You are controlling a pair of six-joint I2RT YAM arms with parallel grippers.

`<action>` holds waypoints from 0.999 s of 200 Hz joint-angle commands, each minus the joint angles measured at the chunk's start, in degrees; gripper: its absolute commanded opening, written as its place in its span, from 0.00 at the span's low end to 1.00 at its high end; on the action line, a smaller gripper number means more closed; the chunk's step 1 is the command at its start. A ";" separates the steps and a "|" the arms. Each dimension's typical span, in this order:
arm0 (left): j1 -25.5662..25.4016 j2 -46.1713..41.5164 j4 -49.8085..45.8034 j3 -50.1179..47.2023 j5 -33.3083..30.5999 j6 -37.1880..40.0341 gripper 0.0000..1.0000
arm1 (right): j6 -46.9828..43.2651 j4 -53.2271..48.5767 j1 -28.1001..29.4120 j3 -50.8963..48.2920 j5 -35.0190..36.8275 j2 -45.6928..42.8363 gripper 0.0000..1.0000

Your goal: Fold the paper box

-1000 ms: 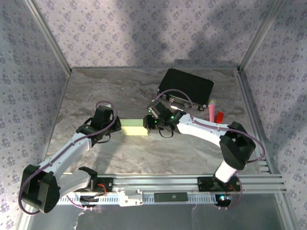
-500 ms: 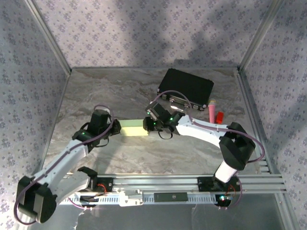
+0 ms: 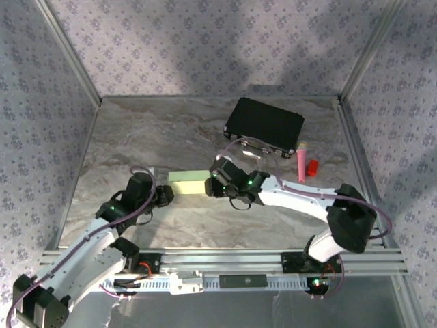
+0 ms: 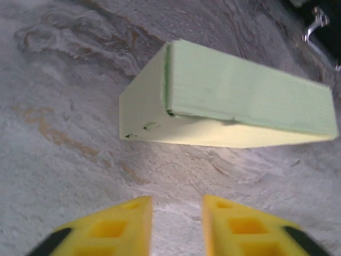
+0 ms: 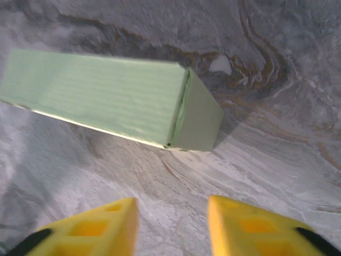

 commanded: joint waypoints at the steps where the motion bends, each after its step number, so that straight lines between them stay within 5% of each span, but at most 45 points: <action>1: 7.81 3.14 -2.12 5.87 6.55 -4.23 0.41 | 8.49 3.39 -4.03 -3.18 -2.31 -4.94 0.52; 28: 17.94 10.46 -1.91 10.94 20.83 -5.71 0.67 | 26.56 13.15 -11.40 -10.24 -13.67 -5.74 0.60; 51: 21.55 16.16 -4.94 16.78 23.69 -5.46 0.69 | 42.61 19.03 -15.19 -13.55 -18.50 -4.33 0.66; 86: 23.73 18.43 -3.26 15.05 28.73 -23.87 0.69 | 60.88 20.02 -15.19 -14.03 -18.87 -3.13 0.74; 115: 23.70 14.39 -4.99 10.88 25.77 -40.55 0.98 | 66.84 14.11 -14.52 -10.43 -17.69 -2.18 0.80; 141: 23.54 13.05 -0.60 7.72 25.35 -53.51 1.00 | 68.25 14.71 -14.65 -7.53 -18.69 0.49 0.81; 200: 20.42 25.13 -0.99 11.46 26.49 -57.47 1.00 | 71.98 17.46 -14.31 -2.00 -24.68 9.12 0.84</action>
